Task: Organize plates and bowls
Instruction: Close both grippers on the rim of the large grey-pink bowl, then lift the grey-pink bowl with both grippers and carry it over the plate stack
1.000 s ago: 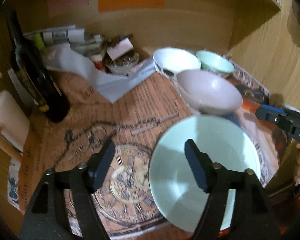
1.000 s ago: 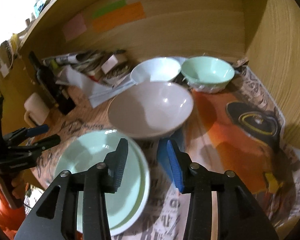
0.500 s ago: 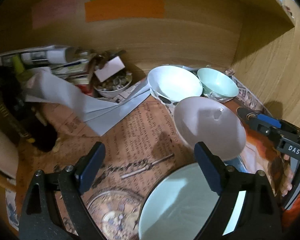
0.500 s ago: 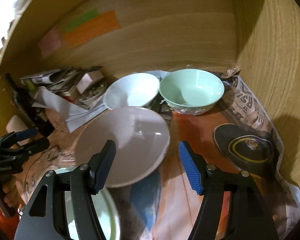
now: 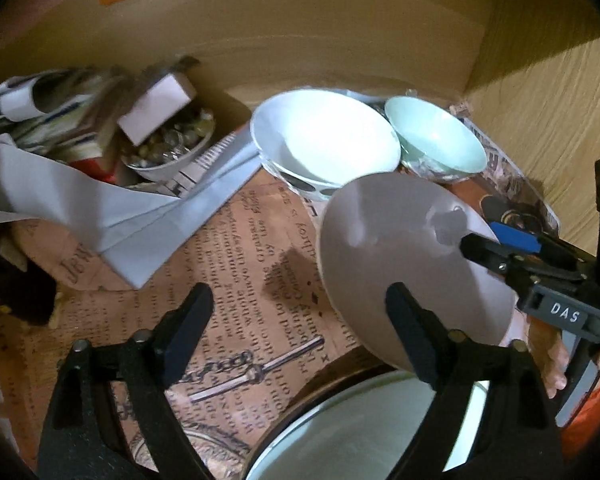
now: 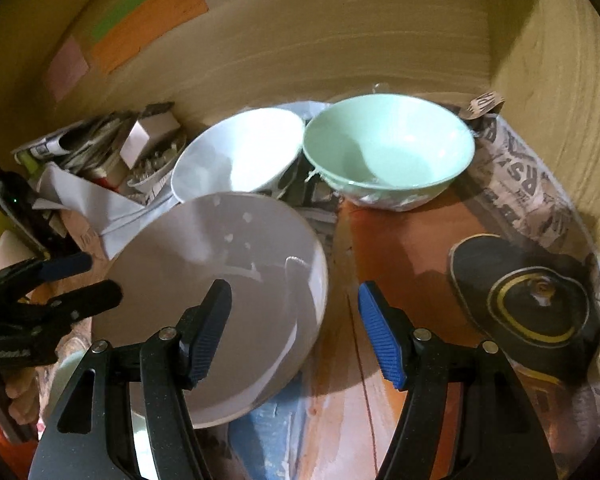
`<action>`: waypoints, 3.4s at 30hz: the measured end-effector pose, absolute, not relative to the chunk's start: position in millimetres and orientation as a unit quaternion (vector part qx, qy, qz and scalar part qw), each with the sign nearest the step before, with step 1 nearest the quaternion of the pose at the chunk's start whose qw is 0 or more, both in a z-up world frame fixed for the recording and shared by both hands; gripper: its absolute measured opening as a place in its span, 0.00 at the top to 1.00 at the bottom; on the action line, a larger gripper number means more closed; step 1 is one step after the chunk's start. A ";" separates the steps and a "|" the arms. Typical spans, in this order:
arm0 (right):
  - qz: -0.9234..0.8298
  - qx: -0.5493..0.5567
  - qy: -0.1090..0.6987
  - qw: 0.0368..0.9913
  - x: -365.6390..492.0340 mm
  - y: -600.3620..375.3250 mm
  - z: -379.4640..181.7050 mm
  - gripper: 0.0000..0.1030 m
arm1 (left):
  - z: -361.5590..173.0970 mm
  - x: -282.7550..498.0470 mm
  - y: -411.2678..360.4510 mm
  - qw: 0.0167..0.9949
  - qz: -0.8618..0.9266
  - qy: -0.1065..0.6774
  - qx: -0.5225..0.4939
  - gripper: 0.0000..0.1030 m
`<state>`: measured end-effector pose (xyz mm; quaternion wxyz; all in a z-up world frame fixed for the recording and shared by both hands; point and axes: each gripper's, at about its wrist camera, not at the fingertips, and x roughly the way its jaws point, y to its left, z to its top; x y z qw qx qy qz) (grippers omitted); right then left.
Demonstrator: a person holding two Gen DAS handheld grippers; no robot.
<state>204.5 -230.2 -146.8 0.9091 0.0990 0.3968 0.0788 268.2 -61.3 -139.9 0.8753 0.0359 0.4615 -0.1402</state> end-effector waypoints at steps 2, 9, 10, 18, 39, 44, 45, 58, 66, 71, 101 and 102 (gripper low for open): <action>0.077 0.097 0.398 0.909 205.0 -230.1 -149.9 0.41 | -144.1 269.9 -65.2 0.869 -0.146 0.471 0.043 0.35; 0.083 0.097 0.411 0.903 207.7 -229.4 -157.2 0.61 | -155.8 277.2 -71.3 0.853 -0.170 0.492 0.026 0.55; 0.085 0.097 0.413 0.901 208.6 -228.6 -158.0 0.68 | -156.6 277.5 -71.9 0.851 -0.177 0.494 0.022 0.59; 0.085 0.098 0.415 0.900 209.9 -228.3 -160.9 0.83 | -156.3 272.6 -86.6 0.854 -0.187 0.484 0.042 0.77; 0.085 0.091 0.366 0.922 181.8 -208.9 -120.4 0.83 | -125.7 244.5 -65.4 0.882 -0.176 0.437 0.026 0.79; 0.091 0.077 0.357 0.926 174.5 -192.9 -110.3 0.83 | -116.3 229.0 -54.2 0.894 -0.168 0.415 0.023 0.79; 0.094 0.074 0.356 0.927 172.7 -188.7 -108.5 0.83 | -114.4 225.3 -50.0 0.896 -0.167 0.411 0.021 0.79; 0.120 0.050 0.342 0.931 149.8 -137.4 -96.6 0.83 | -98.4 177.3 4.1 0.915 -0.147 0.377 0.000 0.79; 0.151 0.033 0.336 0.929 136.9 -99.2 -94.9 0.83 | -94.1 142.9 42.1 0.926 -0.118 0.360 -0.009 0.79; 0.169 0.022 0.336 0.926 131.1 -79.9 -96.8 0.83 | -94.0 123.2 62.1 0.930 -0.097 0.354 -0.013 0.79; 0.235 -0.046 0.412 0.879 140.0 11.8 -141.9 0.83 | -133.8 84.2 140.4 0.919 -0.014 0.389 -0.066 0.79; 0.235 -0.048 0.415 0.878 141.3 13.5 -143.8 0.83 | -135.7 84.6 141.7 0.918 -0.013 0.391 -0.067 0.79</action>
